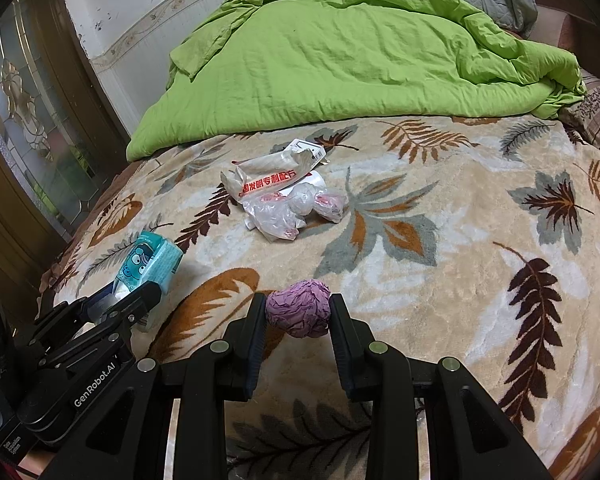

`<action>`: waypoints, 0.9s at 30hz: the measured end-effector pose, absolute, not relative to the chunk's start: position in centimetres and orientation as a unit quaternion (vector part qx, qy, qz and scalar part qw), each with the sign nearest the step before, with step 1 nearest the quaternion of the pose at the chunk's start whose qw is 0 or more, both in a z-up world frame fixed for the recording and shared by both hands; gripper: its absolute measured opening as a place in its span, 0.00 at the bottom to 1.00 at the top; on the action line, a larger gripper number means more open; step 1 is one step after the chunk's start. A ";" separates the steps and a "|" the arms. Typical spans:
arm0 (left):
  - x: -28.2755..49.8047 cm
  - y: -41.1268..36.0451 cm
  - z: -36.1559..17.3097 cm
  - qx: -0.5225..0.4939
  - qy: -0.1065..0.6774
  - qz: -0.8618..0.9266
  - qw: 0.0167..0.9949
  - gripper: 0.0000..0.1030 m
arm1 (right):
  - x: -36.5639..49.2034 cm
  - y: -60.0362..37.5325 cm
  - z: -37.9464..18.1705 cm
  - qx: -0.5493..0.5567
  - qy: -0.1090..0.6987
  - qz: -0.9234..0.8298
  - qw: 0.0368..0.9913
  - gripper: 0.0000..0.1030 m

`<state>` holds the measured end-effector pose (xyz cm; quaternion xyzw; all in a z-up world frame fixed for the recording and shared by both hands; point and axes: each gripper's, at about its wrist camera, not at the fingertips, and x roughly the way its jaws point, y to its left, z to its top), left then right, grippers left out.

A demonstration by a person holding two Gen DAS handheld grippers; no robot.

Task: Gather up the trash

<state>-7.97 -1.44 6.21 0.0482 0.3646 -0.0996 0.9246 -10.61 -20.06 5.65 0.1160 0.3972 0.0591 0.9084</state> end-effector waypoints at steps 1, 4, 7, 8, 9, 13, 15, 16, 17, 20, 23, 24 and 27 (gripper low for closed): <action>-8.0 -1.4 6.2 0.048 0.365 -0.100 0.925 0.35 | -10.6 -20.0 5.6 0.116 0.397 0.059 0.908 0.32; -8.0 -1.4 6.2 0.048 0.365 -0.100 0.925 0.35 | -10.6 -20.1 5.6 0.116 0.397 0.059 0.908 0.32; -8.0 -1.5 6.2 0.048 0.365 -0.100 0.924 0.35 | -10.6 -20.0 5.7 0.116 0.397 0.059 0.909 0.32; -8.0 -1.5 6.2 0.048 0.365 -0.100 0.924 0.35 | -10.6 -20.1 5.6 0.116 0.397 0.059 0.908 0.32; -8.0 -1.4 6.2 0.048 0.364 -0.100 0.925 0.35 | -10.6 -20.0 5.6 0.116 0.397 0.059 0.908 0.32; -8.1 -1.5 6.3 0.048 0.363 -0.100 0.925 0.35 | -10.6 -20.1 5.6 0.116 0.397 0.059 0.909 0.32; -8.1 -1.5 6.3 0.047 0.363 -0.100 0.925 0.35 | -10.6 -20.1 5.6 0.116 0.397 0.059 0.909 0.32; -8.1 -1.5 6.3 0.048 0.363 -0.100 0.925 0.35 | -10.6 -20.1 5.6 0.117 0.397 0.059 0.909 0.32; -8.1 -1.5 6.3 0.047 0.363 -0.101 0.925 0.35 | -10.6 -20.1 5.6 0.117 0.397 0.059 0.909 0.32; -8.1 -1.5 6.3 0.048 0.363 -0.101 0.925 0.35 | -10.7 -20.1 5.6 0.117 0.396 0.059 0.909 0.32; -8.1 -1.5 6.3 0.048 0.363 -0.101 0.925 0.35 | -10.7 -20.1 5.6 0.117 0.396 0.059 0.909 0.32; -8.1 -1.5 6.3 0.048 0.362 -0.101 0.925 0.35 | -10.7 -20.1 5.6 0.117 0.396 0.059 0.909 0.32; -8.1 -1.6 6.4 0.048 0.363 -0.101 0.925 0.35 | -10.7 -20.1 5.6 0.117 0.396 0.059 0.909 0.32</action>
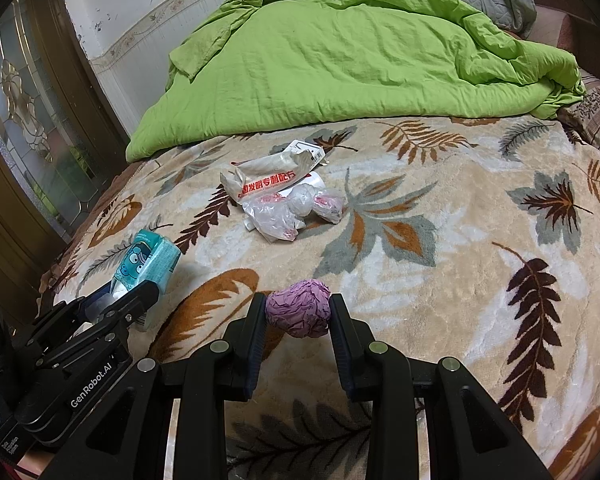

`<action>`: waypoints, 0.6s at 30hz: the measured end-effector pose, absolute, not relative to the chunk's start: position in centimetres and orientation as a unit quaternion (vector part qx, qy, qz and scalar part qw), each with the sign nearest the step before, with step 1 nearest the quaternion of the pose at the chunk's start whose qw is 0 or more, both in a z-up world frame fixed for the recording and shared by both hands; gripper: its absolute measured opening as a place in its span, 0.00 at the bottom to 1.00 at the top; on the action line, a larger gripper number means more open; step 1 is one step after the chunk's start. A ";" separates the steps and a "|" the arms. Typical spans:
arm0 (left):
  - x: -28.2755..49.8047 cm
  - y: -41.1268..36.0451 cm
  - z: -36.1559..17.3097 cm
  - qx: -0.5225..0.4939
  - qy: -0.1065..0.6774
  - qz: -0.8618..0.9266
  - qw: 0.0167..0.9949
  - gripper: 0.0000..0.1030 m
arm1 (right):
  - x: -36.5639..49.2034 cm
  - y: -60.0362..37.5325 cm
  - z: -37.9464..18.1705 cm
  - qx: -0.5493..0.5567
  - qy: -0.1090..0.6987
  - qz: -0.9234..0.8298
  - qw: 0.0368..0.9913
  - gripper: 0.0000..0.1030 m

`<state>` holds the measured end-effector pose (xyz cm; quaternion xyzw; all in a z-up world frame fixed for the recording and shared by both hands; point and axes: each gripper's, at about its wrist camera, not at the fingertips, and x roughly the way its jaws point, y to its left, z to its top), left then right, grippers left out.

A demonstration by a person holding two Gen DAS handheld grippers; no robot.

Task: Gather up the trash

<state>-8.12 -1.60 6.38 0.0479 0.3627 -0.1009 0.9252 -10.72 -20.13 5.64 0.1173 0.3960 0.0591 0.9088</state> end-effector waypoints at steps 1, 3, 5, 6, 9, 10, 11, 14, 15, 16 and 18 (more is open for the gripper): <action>-8.2 -1.6 6.4 0.048 0.362 -0.101 0.926 0.35 | -10.7 -20.1 5.6 0.117 0.396 0.059 0.909 0.32; -8.2 -1.5 6.3 0.047 0.362 -0.101 0.926 0.35 | -10.8 -20.2 5.6 0.118 0.396 0.059 0.909 0.32; -8.2 -1.5 6.3 0.048 0.362 -0.101 0.926 0.35 | -10.7 -20.1 5.7 0.119 0.394 0.059 0.909 0.32; -8.2 -1.5 6.3 0.047 0.362 -0.101 0.926 0.35 | -10.7 -20.0 5.7 0.120 0.393 0.059 0.910 0.32; -8.2 -1.6 6.4 0.048 0.360 -0.102 0.926 0.35 | -10.8 -20.3 6.0 0.121 0.388 0.056 0.912 0.32; -8.2 -1.6 6.5 0.049 0.359 -0.102 0.927 0.35 | -10.9 -20.4 6.1 0.122 0.386 0.055 0.913 0.32; -8.3 -1.7 6.7 0.049 0.357 -0.102 0.927 0.35 | -11.1 -20.4 6.3 0.123 0.384 0.053 0.914 0.32; -8.7 -1.8 7.2 0.051 0.349 -0.104 0.930 0.35 | -11.8 -20.6 6.7 0.124 0.375 0.048 0.918 0.32; -8.9 -1.8 7.3 0.053 0.346 -0.104 0.931 0.35 | -12.1 -20.7 6.8 0.124 0.373 0.046 0.918 0.32; -9.1 -1.9 7.5 0.055 0.343 -0.104 0.932 0.35 | -12.4 -20.8 6.9 0.126 0.373 0.045 0.918 0.32; -9.5 -1.8 7.6 0.057 0.337 -0.105 0.934 0.35 | -13.0 -20.6 7.2 0.124 0.371 0.045 0.919 0.32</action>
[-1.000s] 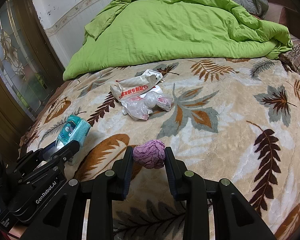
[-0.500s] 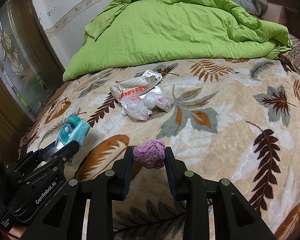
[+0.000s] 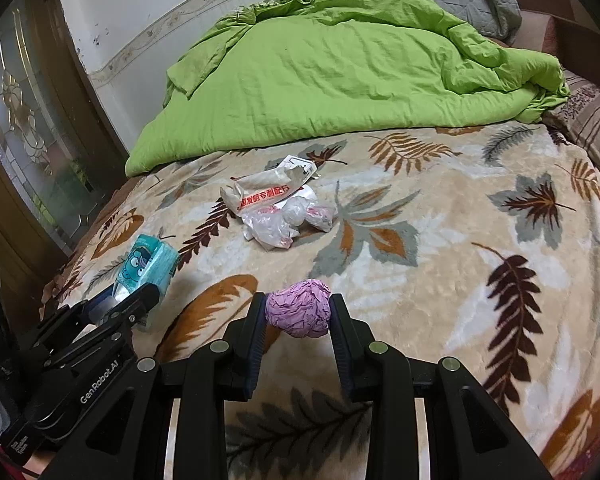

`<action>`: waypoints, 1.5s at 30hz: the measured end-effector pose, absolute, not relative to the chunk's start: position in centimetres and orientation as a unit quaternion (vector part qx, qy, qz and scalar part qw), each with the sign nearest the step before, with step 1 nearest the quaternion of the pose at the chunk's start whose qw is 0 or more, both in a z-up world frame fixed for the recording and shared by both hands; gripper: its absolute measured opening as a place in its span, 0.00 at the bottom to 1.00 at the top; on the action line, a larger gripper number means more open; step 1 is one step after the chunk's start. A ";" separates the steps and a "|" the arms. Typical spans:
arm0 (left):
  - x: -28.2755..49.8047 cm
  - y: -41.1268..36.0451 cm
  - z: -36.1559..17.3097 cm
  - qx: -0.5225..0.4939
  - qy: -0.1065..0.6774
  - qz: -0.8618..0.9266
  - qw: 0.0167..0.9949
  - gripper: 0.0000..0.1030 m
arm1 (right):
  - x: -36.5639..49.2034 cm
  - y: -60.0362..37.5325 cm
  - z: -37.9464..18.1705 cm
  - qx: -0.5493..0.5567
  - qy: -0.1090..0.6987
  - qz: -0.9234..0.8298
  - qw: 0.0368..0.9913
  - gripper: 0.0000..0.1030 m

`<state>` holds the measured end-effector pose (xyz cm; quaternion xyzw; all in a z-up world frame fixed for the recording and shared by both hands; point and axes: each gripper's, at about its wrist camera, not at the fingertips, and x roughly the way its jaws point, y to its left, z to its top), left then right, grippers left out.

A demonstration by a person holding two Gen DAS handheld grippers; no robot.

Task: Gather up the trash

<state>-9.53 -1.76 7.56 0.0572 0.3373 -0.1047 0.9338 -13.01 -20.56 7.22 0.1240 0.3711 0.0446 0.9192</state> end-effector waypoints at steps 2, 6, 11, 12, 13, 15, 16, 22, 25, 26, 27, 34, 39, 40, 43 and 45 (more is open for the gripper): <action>-10.1 -1.7 7.8 0.058 0.332 -0.106 0.935 0.35 | -13.7 -20.4 7.5 0.118 0.369 0.045 0.921 0.32; -11.2 -1.7 8.3 0.056 0.326 -0.112 0.937 0.35 | -15.5 -20.0 8.0 0.108 0.372 0.047 0.921 0.32; -12.8 -2.1 8.7 0.059 0.325 -0.124 0.936 0.35 | -17.8 -20.7 8.6 0.115 0.374 0.042 0.919 0.32; -13.2 -2.2 8.8 0.060 0.325 -0.126 0.935 0.35 | -18.3 -21.0 8.8 0.119 0.374 0.040 0.919 0.32; -13.7 -2.4 8.9 0.064 0.324 -0.129 0.935 0.35 | -18.6 -21.3 8.9 0.123 0.374 0.039 0.918 0.32; -14.3 -2.8 9.0 0.069 0.322 -0.133 0.935 0.35 | -19.4 -22.0 9.2 0.135 0.373 0.038 0.917 0.32; -14.7 -3.0 9.2 0.071 0.321 -0.137 0.934 0.35 | -19.8 -22.3 9.3 0.140 0.373 0.037 0.916 0.32; -16.1 -4.1 9.8 0.074 0.324 -0.153 0.931 0.35 | -21.9 -23.7 10.2 0.157 0.364 0.034 0.918 0.33; -17.0 -4.9 10.3 0.076 0.322 -0.163 0.929 0.35 | -23.0 -24.4 10.7 0.164 0.357 0.032 0.919 0.33; -17.2 -5.2 10.5 0.076 0.322 -0.167 0.929 0.35 | -23.3 -24.6 10.9 0.166 0.355 0.030 0.920 0.33; -17.4 -5.5 10.7 0.077 0.321 -0.171 0.928 0.35 | -23.6 -24.9 11.0 0.168 0.353 0.029 0.920 0.33; -19.4 -7.9 12.2 0.087 0.315 -0.211 0.921 0.35 | -26.9 -28.3 11.8 0.192 0.340 0.007 0.920 0.33; -21.3 -10.5 14.0 0.083 0.312 -0.270 0.907 0.35 | -30.6 -32.7 12.5 0.222 0.326 -0.033 0.918 0.33; -21.7 -11.1 14.3 0.082 0.313 -0.285 0.902 0.35 | -31.8 -33.9 12.6 0.232 0.322 -0.045 0.917 0.33; -22.7 -13.6 15.0 0.078 0.327 -0.336 0.880 0.36 | -34.6 -37.0 12.9 0.250 0.314 -0.078 0.913 0.33; -23.4 -15.7 15.2 0.077 0.339 -0.370 0.862 0.36 | -36.5 -38.8 12.9 0.260 0.308 -0.099 0.910 0.33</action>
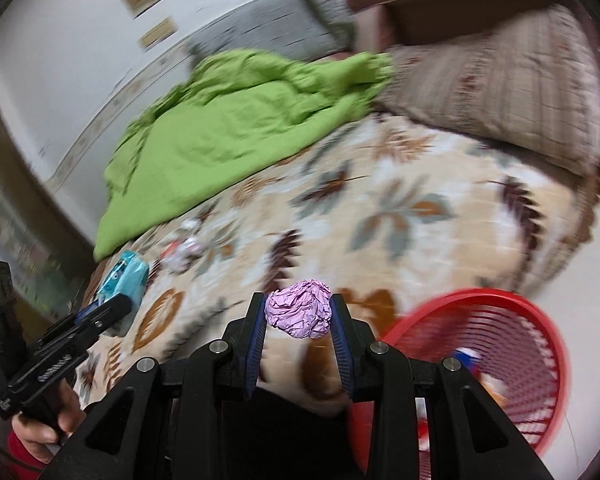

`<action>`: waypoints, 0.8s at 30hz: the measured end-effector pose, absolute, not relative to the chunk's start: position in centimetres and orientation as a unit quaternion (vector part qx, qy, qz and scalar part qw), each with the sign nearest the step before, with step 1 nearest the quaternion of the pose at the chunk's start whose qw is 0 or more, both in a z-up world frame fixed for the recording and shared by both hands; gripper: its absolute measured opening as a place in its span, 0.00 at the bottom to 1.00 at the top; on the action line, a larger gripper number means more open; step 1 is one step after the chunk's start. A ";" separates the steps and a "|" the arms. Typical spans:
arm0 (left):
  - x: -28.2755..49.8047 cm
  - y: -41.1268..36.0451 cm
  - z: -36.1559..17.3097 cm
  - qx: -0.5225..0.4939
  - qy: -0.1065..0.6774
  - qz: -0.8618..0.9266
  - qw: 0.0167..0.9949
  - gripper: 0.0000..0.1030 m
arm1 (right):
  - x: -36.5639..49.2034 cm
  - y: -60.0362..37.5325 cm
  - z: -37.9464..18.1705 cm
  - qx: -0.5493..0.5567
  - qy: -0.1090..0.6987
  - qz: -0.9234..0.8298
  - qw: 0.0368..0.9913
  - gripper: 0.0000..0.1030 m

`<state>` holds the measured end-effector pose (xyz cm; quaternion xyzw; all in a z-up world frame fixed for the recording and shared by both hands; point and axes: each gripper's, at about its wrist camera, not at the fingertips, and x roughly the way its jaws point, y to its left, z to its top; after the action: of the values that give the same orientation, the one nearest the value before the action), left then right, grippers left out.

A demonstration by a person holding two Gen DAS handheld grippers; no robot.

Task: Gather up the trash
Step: 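Carry the teal packet and purple ball over the red wastebasket, then open both tools over the red wastebasket to drop packet and ball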

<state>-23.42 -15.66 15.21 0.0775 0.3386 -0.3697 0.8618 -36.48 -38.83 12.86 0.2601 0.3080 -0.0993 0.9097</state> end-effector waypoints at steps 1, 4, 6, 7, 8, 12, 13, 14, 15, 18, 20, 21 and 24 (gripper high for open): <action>-23.9 -16.9 15.2 0.077 0.347 -0.391 0.849 0.36 | -37.3 -39.7 12.8 0.266 0.306 -0.108 0.908 0.34; -25.1 -20.4 14.9 0.082 0.369 -0.438 0.816 0.36 | -39.9 -42.6 12.5 0.291 0.300 -0.135 0.898 0.34; -26.2 -22.6 14.5 0.090 0.379 -0.462 0.796 0.36 | -41.6 -44.3 12.1 0.302 0.298 -0.153 0.892 0.34; -26.7 -23.6 14.3 0.095 0.383 -0.472 0.789 0.36 | -42.1 -44.9 12.1 0.305 0.296 -0.159 0.891 0.34; -27.4 -25.0 13.9 0.102 0.388 -0.483 0.778 0.36 | -42.8 -45.6 11.9 0.308 0.295 -0.166 0.889 0.34; -29.9 -28.6 12.6 0.127 0.401 -0.516 0.746 0.36 | -44.4 -47.3 11.1 0.322 0.295 -0.182 0.881 0.35; -30.3 -29.4 12.2 0.133 0.404 -0.523 0.739 0.36 | -44.7 -47.7 10.8 0.325 0.296 -0.183 0.879 0.35; -30.8 -30.2 11.9 0.137 0.408 -0.531 0.730 0.36 | -44.9 -48.1 10.5 0.330 0.296 -0.186 0.877 0.35; -31.2 -30.8 11.6 0.140 0.413 -0.538 0.721 0.37 | -45.1 -48.3 10.3 0.334 0.295 -0.186 0.876 0.35; -31.8 -31.7 11.0 0.144 0.421 -0.553 0.704 0.46 | -45.6 -49.0 9.9 0.349 0.292 -0.181 0.872 0.45; -32.1 -31.8 11.2 0.146 0.418 -0.557 0.703 0.48 | -45.8 -49.1 9.9 0.348 0.289 -0.188 0.872 0.53; -32.2 -31.9 11.3 0.146 0.415 -0.558 0.704 0.50 | -45.8 -49.2 10.0 0.347 0.287 -0.188 0.873 0.54; -32.0 -31.3 11.5 0.140 0.411 -0.557 0.708 0.56 | -45.5 -49.1 10.4 0.340 0.286 -0.186 0.876 0.54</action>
<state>-31.96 -31.30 11.54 0.1404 0.4111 -0.5570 0.7078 -45.46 -49.12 10.37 0.3404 0.2861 -0.1860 0.8762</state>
